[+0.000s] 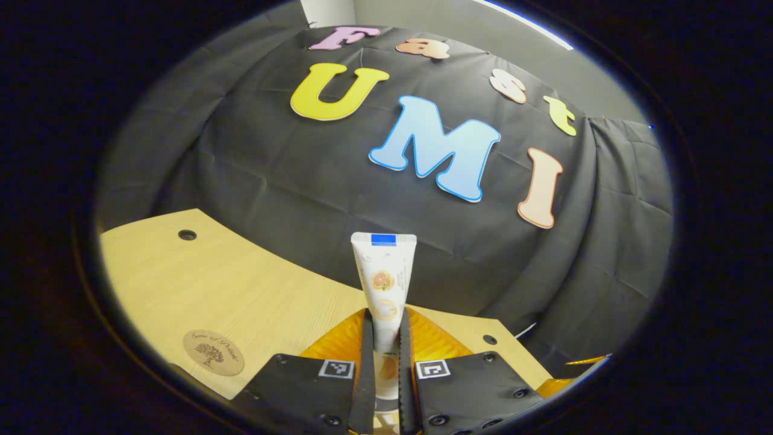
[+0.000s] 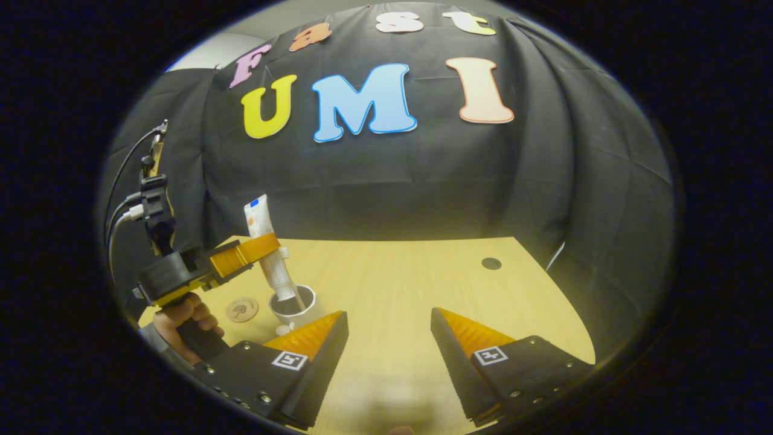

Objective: Put the toothbrush and toothpaste on the desktop into the cup, then pick up the cup and place it on the coaster on the desktop.

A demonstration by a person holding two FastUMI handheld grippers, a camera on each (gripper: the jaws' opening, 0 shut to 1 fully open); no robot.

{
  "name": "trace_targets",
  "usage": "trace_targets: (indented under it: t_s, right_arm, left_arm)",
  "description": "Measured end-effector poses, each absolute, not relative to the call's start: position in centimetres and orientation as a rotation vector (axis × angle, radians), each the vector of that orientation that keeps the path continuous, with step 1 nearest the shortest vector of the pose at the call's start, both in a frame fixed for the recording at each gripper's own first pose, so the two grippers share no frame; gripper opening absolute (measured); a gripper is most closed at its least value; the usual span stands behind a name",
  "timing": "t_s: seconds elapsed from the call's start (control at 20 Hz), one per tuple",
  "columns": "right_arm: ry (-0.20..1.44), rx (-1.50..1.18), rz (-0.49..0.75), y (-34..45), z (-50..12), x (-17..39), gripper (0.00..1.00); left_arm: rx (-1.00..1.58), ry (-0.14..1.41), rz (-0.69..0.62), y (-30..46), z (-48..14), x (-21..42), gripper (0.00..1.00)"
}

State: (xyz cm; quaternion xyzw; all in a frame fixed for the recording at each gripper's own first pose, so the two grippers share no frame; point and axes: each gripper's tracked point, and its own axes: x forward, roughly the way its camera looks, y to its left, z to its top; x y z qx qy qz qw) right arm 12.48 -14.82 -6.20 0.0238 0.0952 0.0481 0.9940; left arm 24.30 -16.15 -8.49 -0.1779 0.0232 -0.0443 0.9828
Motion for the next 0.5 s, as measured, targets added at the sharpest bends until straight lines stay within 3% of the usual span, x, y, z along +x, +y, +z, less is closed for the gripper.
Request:
trace_targets:
  t_s: [0.2, 0.35, 0.5]
  right_arm:
    - [0.208, 0.045, 0.087, -15.39, -6.60, 12.17, 0.84]
    - [0.225, 0.057, 0.085, -15.23, -6.87, 12.41, 0.84]
    - [0.234, 0.066, 0.088, -14.44, -7.01, 12.61, 0.84]
  left_arm:
    - [-0.329, 0.057, -0.084, -16.35, -9.95, 24.56, 0.21]
    - [-0.315, 0.057, -0.101, -16.69, -10.12, 24.46, 0.30]
    - [-0.290, 0.046, -0.114, -16.32, -9.36, 24.51, 0.52]
